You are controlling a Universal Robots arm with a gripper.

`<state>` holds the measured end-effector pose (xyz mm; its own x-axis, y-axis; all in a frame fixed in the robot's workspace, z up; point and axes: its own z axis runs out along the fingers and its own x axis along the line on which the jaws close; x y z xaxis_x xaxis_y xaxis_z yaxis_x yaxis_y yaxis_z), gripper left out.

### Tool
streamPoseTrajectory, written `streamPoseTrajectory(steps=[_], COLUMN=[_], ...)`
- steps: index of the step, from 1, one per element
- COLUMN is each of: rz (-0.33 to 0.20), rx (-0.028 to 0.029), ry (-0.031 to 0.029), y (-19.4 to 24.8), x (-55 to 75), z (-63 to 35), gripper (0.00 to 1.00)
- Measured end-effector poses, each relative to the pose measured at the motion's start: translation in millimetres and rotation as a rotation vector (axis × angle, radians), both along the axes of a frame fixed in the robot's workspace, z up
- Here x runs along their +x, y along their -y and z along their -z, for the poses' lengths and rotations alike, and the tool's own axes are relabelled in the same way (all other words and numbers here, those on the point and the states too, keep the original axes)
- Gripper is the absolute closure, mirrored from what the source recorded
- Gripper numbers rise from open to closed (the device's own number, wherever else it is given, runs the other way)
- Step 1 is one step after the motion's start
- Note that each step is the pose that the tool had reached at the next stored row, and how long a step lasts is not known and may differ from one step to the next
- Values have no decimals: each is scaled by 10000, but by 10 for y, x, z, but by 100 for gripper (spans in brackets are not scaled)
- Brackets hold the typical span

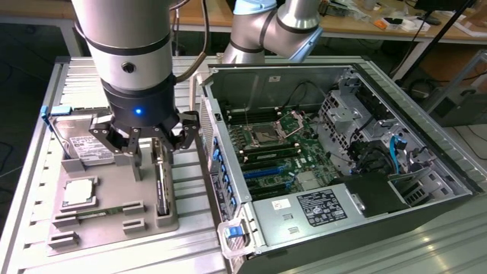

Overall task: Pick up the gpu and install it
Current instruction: 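Pick up the gpu and move the gpu toward the slot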

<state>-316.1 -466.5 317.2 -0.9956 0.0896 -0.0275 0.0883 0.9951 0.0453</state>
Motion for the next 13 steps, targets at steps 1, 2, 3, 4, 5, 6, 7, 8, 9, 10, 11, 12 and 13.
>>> streamPoseTrajectory(steps=[1,2,3,4,5,6,7,8,9,10,11,12,13], rz=[0,0,0,0,0,0,0,0,0,0,0,0,0], rx=[0,0,0,0,0,0,0,0,0,0,0,-1,-1], ry=[1,3,5,7,9,10,11,12,13,14,15,16,17], y=[0,0,0,0,0,0,0,0,0,0,0,0,0], x=[0,0,0,0,0,0,0,0,0,0,0,0,0], z=[6,17,24,32,40,47,54,61,68,75,82,89,96], gripper=[46,46,46,46,46,46,46,46,46,46,46,46,46])
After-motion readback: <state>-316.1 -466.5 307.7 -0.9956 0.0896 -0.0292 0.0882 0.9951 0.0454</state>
